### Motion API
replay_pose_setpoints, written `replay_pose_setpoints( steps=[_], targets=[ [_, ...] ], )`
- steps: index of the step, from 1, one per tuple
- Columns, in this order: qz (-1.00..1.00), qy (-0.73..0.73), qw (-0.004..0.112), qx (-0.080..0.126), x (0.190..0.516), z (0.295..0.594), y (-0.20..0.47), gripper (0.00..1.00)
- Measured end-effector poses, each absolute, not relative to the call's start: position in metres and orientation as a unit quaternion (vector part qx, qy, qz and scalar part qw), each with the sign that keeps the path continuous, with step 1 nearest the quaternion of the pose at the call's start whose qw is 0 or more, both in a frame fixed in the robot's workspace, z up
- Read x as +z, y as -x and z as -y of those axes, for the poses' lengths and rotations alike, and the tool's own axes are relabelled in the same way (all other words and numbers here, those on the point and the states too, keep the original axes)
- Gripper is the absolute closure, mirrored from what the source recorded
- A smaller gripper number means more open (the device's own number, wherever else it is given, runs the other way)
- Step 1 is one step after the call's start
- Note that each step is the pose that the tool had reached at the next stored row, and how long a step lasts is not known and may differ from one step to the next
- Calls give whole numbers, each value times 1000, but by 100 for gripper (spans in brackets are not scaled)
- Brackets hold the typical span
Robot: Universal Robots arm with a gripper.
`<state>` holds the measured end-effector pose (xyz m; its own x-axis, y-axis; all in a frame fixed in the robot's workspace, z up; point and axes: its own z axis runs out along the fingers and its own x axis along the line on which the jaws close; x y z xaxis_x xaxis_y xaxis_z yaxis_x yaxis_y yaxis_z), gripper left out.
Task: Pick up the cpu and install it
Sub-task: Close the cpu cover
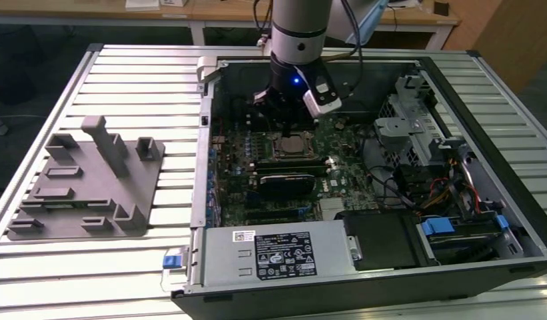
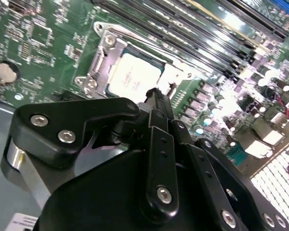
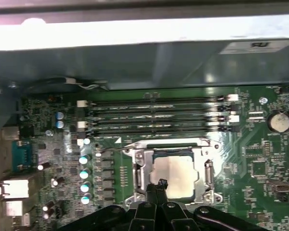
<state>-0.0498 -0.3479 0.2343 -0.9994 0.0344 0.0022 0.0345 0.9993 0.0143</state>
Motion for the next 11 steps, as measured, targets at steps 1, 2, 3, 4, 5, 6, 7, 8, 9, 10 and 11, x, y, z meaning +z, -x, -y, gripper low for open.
replay_pose_setpoints(
  steps=[1,2,3,4,5,6,7,8,9,10,11],
  targets=[
    [1000,17,1,-7,234,348,48,89],
    [1000,17,1,-7,234,348,46,89],
    [1000,17,1,-7,234,348,43,89],
    [1000,17,1,-7,234,348,42,89],
    [1000,17,1,-7,234,348,40,89],
    [1000,17,1,-7,234,348,38,89],
    [1000,17,1,-7,234,348,37,89],
    [1000,17,1,-7,234,348,35,89],
    [1000,17,1,-7,234,348,34,89],
    [1000,17,1,-7,234,348,32,89],
    [1000,17,1,-7,234,348,31,89]
  ],
)
